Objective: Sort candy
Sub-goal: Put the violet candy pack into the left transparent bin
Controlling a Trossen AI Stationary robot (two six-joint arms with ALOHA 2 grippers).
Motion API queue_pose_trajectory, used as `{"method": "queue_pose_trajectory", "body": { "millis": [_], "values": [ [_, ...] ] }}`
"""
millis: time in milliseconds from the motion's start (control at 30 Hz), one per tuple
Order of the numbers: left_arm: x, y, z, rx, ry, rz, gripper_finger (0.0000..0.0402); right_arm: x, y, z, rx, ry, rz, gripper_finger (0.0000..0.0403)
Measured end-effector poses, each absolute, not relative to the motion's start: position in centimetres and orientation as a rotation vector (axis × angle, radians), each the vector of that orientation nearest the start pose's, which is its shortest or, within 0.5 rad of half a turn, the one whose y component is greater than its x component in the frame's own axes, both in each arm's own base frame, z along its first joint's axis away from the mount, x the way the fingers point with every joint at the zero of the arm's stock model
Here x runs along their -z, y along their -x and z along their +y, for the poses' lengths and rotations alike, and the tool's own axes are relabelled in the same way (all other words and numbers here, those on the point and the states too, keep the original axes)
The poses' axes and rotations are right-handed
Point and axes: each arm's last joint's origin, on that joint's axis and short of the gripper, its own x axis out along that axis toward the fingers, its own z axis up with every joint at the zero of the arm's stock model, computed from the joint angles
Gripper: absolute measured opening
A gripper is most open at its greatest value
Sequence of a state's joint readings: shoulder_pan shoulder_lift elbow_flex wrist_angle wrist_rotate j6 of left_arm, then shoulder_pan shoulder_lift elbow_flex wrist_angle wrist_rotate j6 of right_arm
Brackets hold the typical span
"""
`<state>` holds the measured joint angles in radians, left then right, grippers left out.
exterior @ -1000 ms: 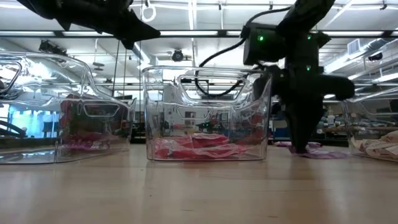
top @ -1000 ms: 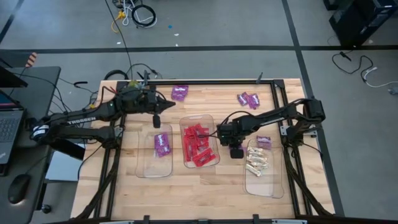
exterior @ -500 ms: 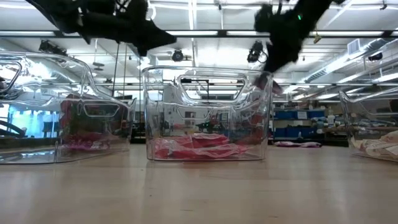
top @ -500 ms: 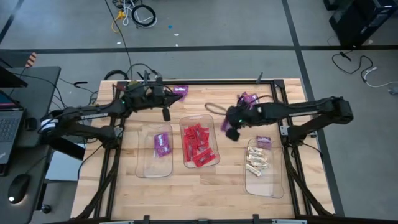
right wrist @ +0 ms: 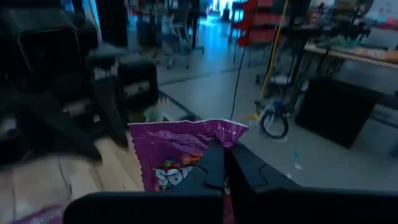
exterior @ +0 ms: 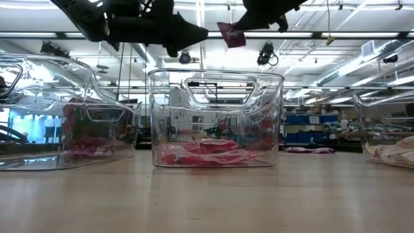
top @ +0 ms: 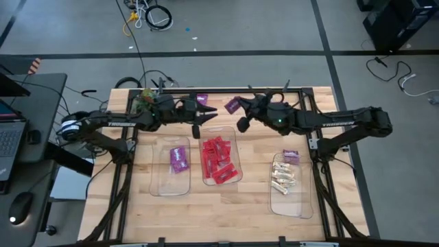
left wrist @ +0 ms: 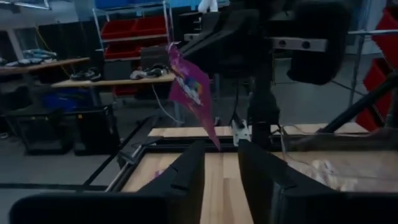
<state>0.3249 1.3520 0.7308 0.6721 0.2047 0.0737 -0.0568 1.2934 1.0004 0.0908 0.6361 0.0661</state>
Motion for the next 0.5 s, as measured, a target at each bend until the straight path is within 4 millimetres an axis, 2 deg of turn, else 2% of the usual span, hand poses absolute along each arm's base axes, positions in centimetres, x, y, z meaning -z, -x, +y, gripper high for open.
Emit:
{"method": "queue_pose_trajectory", "body": {
  "millis": [267, 500],
  "values": [
    [-27.9, -29.9, 8.6, -0.171, -0.060, -0.055, 0.0141, -31.7, -30.1, -3.6, 0.691, 0.028, 0.162, 0.0002],
    [-28.7, -30.5, 8.9, -0.202, 0.000, -0.081, 0.0138, -31.6, -30.4, -3.6, 0.691, 0.032, 0.156, 0.0002]
  ]
}}
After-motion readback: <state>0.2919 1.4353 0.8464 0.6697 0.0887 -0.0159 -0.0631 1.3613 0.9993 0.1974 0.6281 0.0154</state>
